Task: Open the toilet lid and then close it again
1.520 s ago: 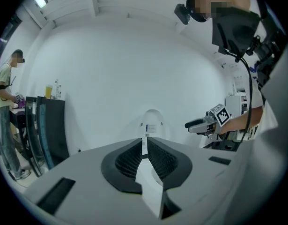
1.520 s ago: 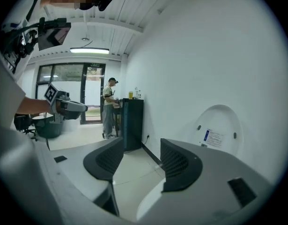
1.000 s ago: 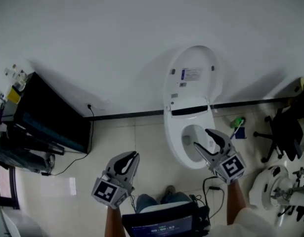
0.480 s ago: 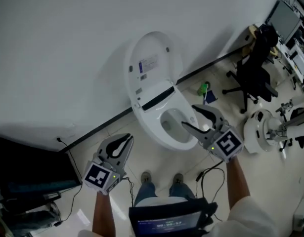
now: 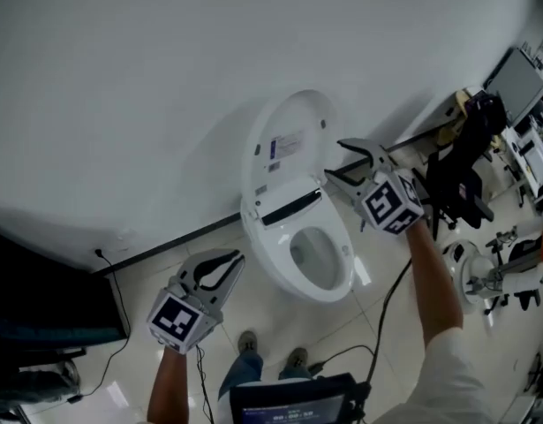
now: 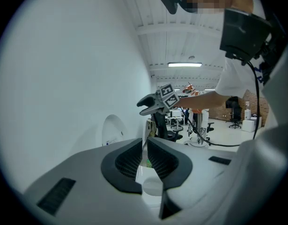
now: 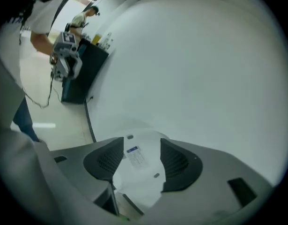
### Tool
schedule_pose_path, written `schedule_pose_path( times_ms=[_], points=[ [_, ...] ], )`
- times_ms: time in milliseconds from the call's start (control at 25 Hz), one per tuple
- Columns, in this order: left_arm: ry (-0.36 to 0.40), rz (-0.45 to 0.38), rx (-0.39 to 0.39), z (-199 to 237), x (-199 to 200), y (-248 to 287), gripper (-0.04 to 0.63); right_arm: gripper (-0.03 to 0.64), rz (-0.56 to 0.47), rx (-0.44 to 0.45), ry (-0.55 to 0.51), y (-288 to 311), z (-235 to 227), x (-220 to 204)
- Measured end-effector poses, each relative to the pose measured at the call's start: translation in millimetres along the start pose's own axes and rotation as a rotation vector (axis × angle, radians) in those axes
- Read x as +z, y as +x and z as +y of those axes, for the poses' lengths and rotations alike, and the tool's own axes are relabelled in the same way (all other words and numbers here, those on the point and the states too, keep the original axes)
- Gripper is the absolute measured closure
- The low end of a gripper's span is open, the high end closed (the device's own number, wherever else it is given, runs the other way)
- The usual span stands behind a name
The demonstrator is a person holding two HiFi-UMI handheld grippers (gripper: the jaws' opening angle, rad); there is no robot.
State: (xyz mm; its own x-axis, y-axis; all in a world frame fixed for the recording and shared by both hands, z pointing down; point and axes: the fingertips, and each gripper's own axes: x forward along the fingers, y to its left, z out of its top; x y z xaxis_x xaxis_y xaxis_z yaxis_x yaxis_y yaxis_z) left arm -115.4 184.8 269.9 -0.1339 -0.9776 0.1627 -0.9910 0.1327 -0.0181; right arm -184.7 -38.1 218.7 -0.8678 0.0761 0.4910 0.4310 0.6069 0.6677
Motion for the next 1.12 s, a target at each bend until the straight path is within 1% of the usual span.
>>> schedule_pose_path(
  times_ms=[80,160,280,400,480,520,560,680,760,800,840,960,1120],
  points=[
    [0.0,0.002,0.007,11,-3,-7,0.568,0.373,0.054,-0.01,-0.123,43,-31,4],
    [-0.007,0.008,0.027,24,-9,-17,0.568,0.373,0.11,0.01,-0.255,88,-54,17],
    [-0.036,0.018,0.069,44,-23,-37,0.568,0.373,0.228,0.102,-0.448,158,-67,29],
    [-0.055,0.048,0.087,58,-37,-51,0.568,0.373,0.377,0.206,-0.586,206,-65,17],
    [-0.065,0.058,0.098,66,-44,-59,0.568,0.37,0.475,0.244,-0.676,227,-69,3],
    [-0.072,0.058,0.105,70,-48,-62,0.568,0.37,0.515,0.256,-0.703,235,-73,-5],
    [-0.082,0.056,0.114,74,-52,-65,0.568,0.37,0.541,0.27,-0.708,243,-74,-11],
    [-0.123,0.067,0.131,81,-65,-72,0.568,0.37,0.571,0.297,-0.678,263,-72,-17],
    [-0.134,0.071,0.13,83,-69,-72,0.568,0.378,0.596,0.29,-0.718,269,-73,-17],
    [-0.133,0.068,0.127,83,-69,-72,0.568,0.435,0.606,0.277,-0.746,269,-75,-16],
    [-0.131,0.064,0.124,83,-69,-70,0.568,0.453,0.61,0.268,-0.771,267,-76,-14],
    [-0.13,0.054,0.105,82,-69,-62,0.568,0.465,0.594,0.268,-0.821,253,-70,-14],
    [-0.12,0.033,0.063,77,-56,-43,0.568,0.471,0.545,0.271,-0.867,208,-52,-18]
  ],
)
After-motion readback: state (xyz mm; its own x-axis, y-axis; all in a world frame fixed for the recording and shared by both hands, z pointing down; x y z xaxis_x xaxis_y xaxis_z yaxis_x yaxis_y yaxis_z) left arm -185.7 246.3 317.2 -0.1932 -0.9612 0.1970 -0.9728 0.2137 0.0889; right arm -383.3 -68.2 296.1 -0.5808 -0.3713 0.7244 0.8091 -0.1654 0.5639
